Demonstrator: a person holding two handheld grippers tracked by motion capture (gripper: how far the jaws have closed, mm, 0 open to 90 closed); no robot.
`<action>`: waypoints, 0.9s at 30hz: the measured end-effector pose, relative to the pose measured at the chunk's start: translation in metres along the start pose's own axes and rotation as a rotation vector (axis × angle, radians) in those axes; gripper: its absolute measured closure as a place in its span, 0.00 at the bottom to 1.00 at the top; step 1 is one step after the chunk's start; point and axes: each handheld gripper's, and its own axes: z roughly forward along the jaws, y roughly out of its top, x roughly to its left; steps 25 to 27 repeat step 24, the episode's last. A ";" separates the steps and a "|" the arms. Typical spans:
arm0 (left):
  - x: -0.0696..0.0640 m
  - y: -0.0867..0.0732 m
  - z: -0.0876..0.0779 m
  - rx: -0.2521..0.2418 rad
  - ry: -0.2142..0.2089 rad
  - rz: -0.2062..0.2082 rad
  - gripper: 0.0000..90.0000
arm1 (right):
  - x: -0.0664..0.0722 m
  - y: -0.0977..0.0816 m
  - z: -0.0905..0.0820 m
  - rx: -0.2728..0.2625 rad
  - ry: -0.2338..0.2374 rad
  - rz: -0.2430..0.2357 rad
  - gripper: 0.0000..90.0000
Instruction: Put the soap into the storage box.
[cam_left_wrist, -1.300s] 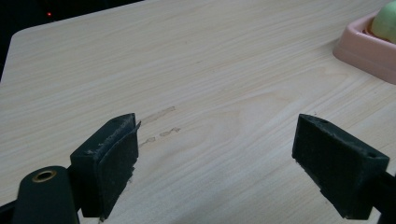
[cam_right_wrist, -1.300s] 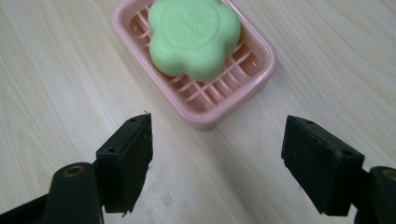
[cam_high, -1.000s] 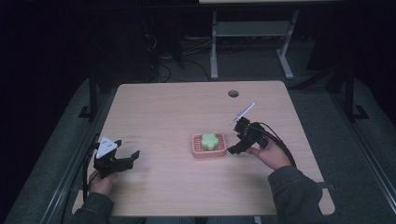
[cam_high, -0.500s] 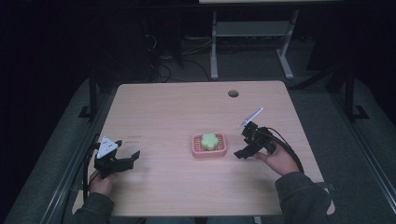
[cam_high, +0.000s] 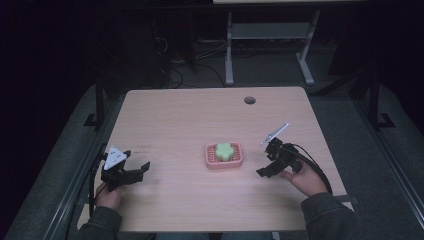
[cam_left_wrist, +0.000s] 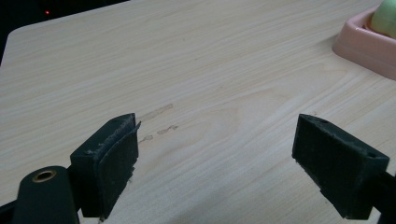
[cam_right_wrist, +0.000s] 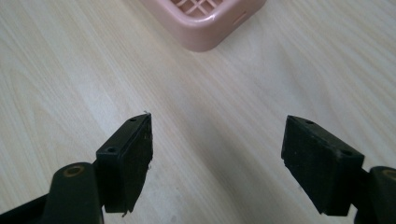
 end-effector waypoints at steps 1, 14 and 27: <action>0.000 0.000 0.000 -0.001 0.000 0.000 0.16 | 0.000 -0.002 0.000 0.000 0.000 0.004 0.27; 0.000 -0.001 0.001 0.002 -0.001 0.007 0.16 | 0.001 -0.034 -0.001 -0.025 0.003 0.048 0.27; -0.001 -0.001 0.002 0.016 -0.001 0.022 0.16 | 0.007 -0.059 -0.002 -0.060 -0.022 0.079 0.27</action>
